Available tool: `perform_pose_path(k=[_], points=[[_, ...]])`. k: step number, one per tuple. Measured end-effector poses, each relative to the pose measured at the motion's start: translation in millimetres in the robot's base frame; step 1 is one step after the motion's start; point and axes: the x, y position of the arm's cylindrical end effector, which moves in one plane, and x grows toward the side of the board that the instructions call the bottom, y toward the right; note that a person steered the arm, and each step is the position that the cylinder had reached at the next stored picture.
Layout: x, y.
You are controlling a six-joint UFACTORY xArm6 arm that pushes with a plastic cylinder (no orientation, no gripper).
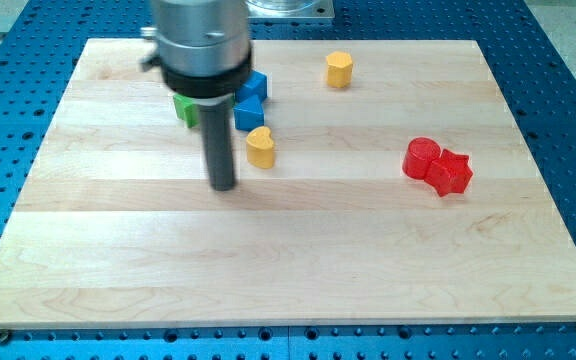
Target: Adjust the green star to the left of the green circle
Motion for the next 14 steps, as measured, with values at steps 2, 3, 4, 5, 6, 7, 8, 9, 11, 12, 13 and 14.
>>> perform_pose_path(k=[2,3,4,5,6,7,8,9,11,12,13,14], points=[[-50.3,-9.1],[-80.1,-7.9],[-101.0,-9.1],[-104.3,-14.3],[-101.7,-19.4],[-97.0,-18.5],[-123.5,-13.1],[-136.2,-10.9],[-96.2,-8.8],[-68.2,-67.7],[-90.5,-128.8],[-153.8,-119.7]])
